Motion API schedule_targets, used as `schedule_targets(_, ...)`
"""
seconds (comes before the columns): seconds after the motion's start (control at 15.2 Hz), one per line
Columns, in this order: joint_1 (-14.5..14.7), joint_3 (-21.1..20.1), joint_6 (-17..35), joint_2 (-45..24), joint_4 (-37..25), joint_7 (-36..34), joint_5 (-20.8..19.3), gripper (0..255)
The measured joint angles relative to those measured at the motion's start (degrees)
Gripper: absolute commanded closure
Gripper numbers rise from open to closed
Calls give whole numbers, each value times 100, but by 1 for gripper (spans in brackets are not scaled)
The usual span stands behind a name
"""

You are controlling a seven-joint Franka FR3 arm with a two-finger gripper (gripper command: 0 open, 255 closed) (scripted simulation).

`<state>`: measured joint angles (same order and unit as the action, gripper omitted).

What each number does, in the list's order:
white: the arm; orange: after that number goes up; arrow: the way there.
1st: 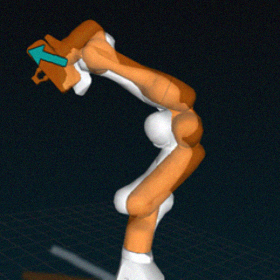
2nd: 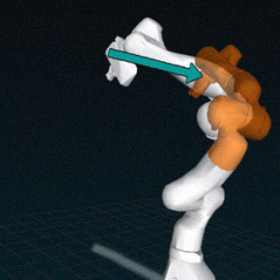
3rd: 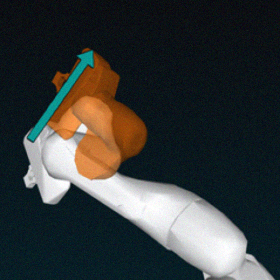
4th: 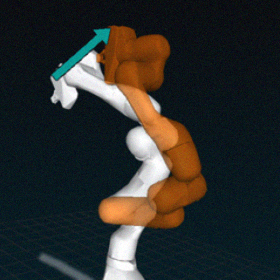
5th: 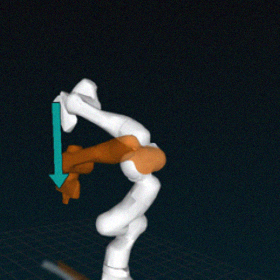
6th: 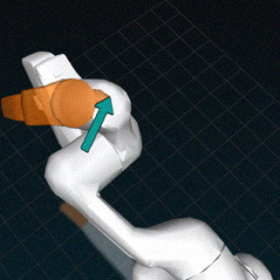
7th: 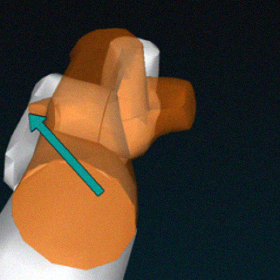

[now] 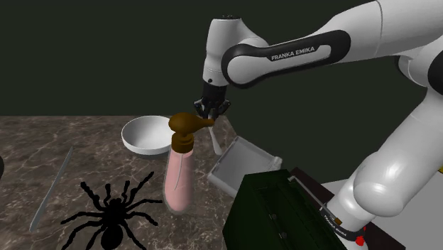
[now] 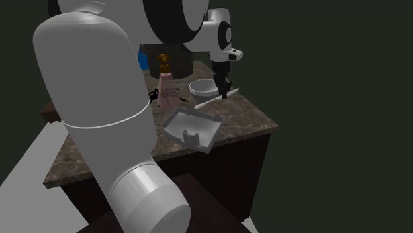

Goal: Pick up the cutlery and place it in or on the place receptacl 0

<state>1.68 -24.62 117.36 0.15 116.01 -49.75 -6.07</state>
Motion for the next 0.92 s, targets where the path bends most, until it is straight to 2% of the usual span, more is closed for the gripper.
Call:
schedule_targets(0.73, -7, 13, -835, 222, -641, 145, 135, 255)
schedule_targets(0.92, 22, 23, -815, 732, -158, 210, 354, 255)
